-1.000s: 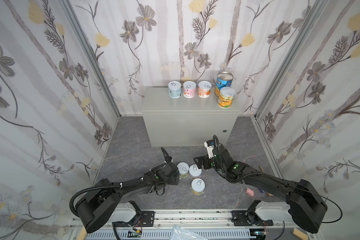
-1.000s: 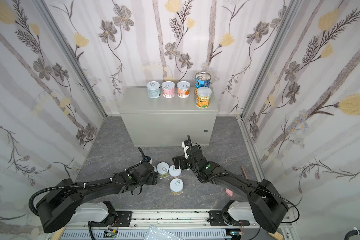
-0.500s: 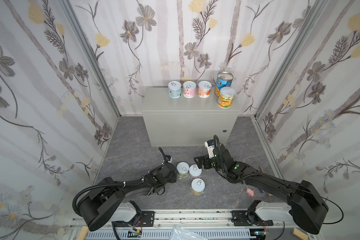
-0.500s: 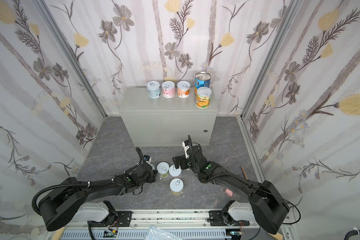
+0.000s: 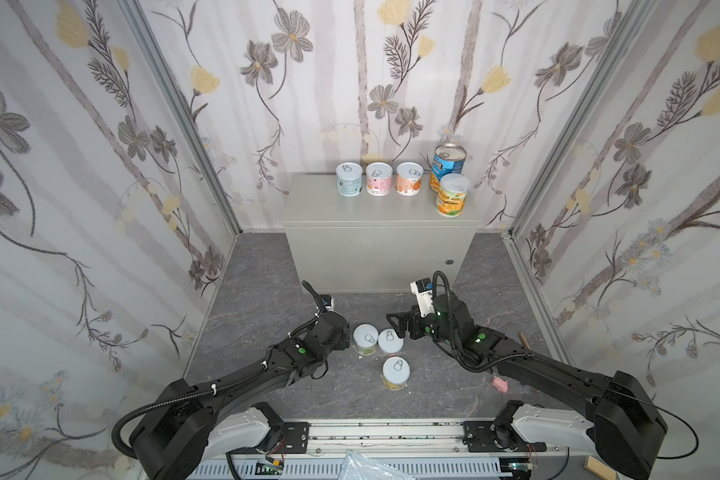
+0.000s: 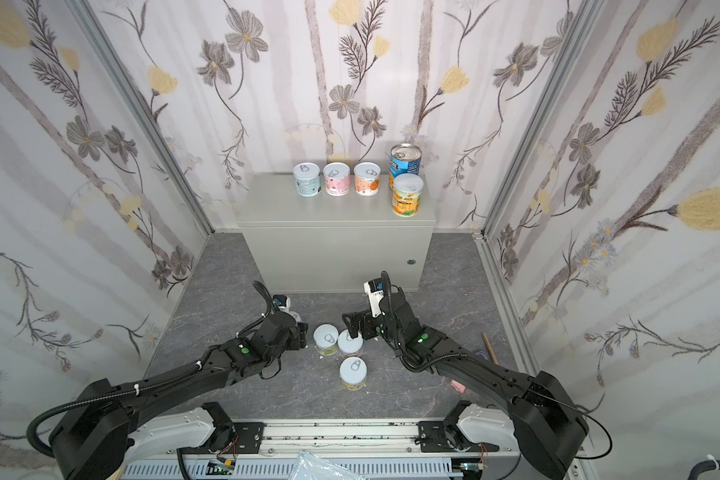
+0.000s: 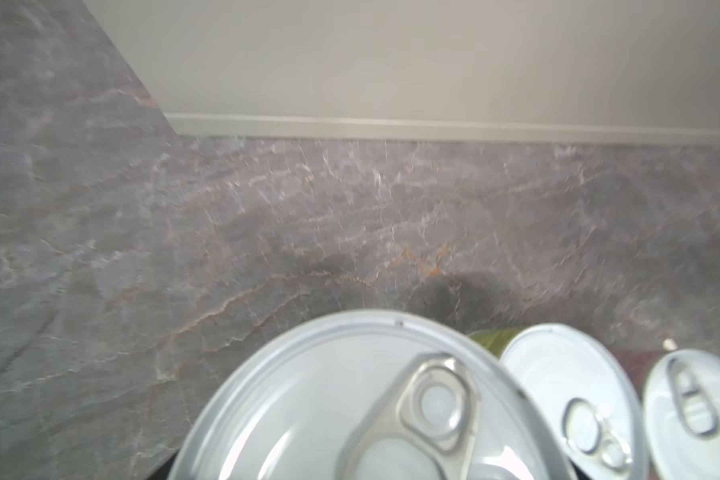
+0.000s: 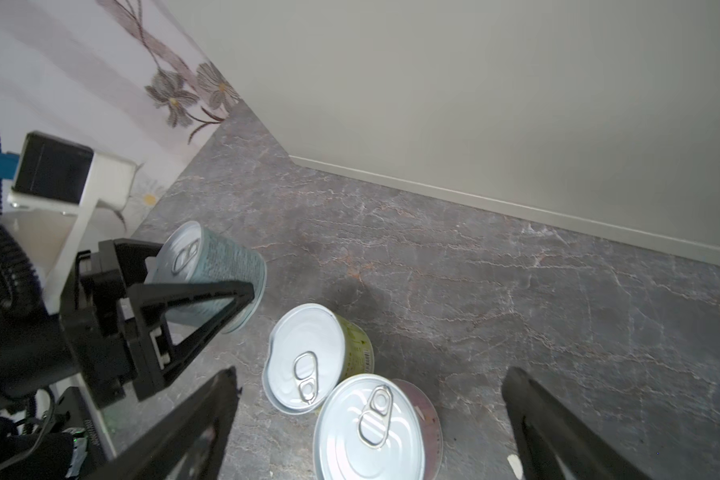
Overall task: Place and organize the canned foods onto the counter
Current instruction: 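Close the left gripper on the light blue coconut-picture can, then lift the coconut-picture can with the left gripper while the right gripper draws back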
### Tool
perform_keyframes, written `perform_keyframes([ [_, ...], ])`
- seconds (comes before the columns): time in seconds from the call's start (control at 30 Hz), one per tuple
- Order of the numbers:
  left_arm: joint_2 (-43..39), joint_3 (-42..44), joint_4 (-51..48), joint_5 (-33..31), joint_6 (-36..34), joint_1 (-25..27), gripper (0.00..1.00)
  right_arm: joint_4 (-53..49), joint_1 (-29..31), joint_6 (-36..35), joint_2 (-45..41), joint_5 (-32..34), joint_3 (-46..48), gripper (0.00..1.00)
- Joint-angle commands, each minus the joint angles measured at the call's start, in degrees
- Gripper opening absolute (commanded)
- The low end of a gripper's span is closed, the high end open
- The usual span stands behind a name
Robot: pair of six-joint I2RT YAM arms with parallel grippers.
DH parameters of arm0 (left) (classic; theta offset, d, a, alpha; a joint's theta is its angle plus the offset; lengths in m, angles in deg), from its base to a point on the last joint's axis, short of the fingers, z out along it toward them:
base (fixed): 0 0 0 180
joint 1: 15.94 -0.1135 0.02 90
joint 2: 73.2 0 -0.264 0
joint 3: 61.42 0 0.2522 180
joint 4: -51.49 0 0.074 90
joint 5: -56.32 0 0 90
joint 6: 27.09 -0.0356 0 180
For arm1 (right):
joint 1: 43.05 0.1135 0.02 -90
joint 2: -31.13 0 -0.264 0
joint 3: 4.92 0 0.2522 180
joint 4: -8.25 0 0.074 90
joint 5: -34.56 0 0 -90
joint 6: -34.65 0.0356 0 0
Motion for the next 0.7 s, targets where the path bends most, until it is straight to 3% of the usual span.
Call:
perform_keyframes([
  [0.0,-2.9,-6.0,-7.7,-3.8,0.7,-0.8,0.0,7.2,0.1,-3.6,-2.0,-2.9,0.5,1.0],
  [0.2,-4.3,-20.6,-19.0,-1.9,-0.6,-2.8,0.0,10.6,0.1,-7.2,-4.6,-3.3,1.2,1.0],
  [0.37,-2.7,-31.8,-24.1,-0.8,-3.7,-3.7,0.0,19.3,0.0,-8.7,-8.0,-1.5,5.2,1.0],
  [0.67,1.2,-48.9,-32.5,-3.8,-6.7,-5.2,0.0,17.8,0.0,-9.5,-12.0,5.2,6.3,1.0],
])
